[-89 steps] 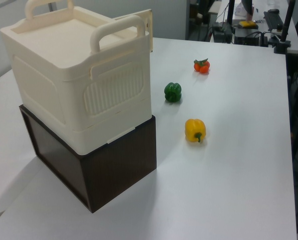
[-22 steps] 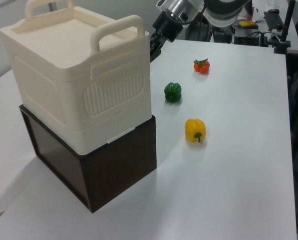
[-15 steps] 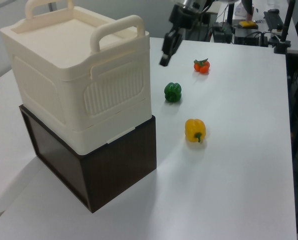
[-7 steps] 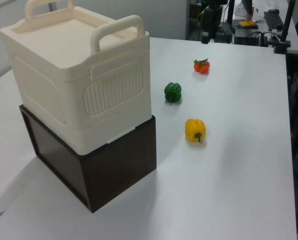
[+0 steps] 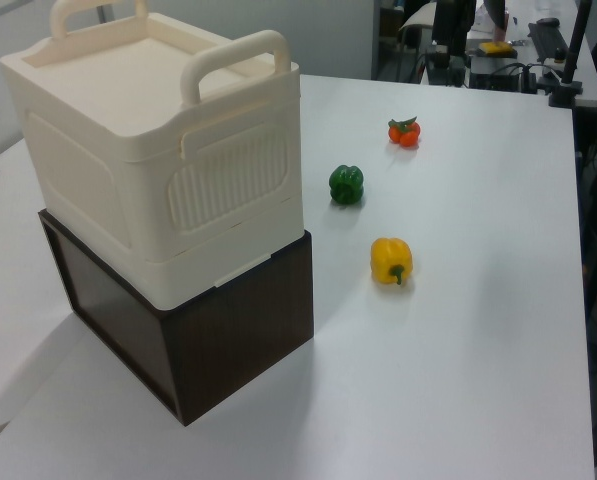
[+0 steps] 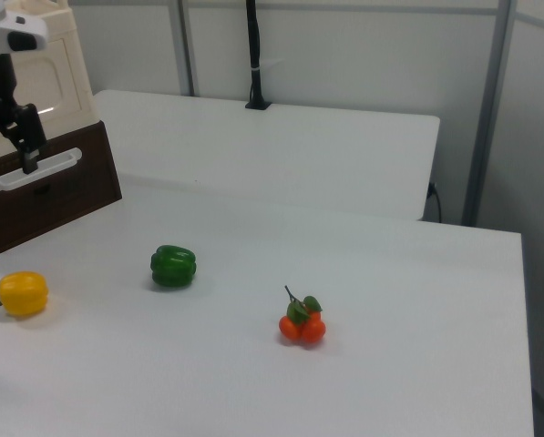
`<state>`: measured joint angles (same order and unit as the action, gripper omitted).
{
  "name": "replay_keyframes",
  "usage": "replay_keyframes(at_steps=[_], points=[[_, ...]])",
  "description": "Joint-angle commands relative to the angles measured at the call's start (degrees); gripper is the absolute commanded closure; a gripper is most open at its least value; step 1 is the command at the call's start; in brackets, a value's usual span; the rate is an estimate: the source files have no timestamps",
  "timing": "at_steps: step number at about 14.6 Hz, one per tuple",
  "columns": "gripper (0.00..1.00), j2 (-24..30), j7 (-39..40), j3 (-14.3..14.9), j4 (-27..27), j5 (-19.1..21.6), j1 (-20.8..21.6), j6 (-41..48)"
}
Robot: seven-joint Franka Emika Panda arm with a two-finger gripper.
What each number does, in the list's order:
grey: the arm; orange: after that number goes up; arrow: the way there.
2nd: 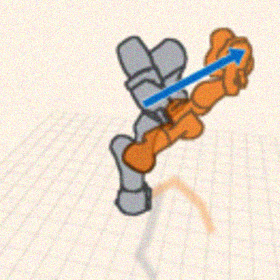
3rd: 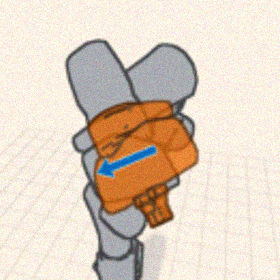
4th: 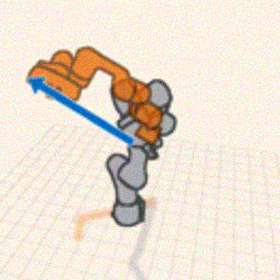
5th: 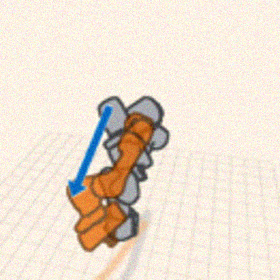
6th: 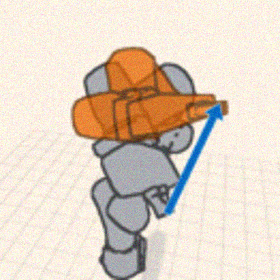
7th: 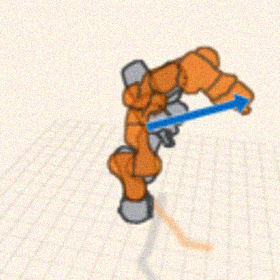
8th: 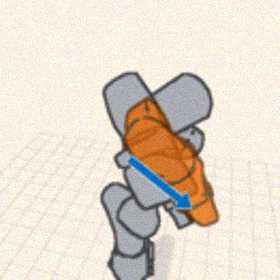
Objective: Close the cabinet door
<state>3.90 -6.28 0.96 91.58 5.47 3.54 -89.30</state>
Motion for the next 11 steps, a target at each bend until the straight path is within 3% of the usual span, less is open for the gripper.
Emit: replay_keyframes(at_steps=[1, 5, 11], points=[[0.00, 0.9, 2.5, 2.6, 2.2, -1.0, 2.8, -5.7], [0.00, -0.9, 8.7, 2.6, 2.2, -1.1, 2.3, -9.6], [0.00, -1.1, 9.2, 2.6, 2.0, -1.3, 1.8, -10.2]])
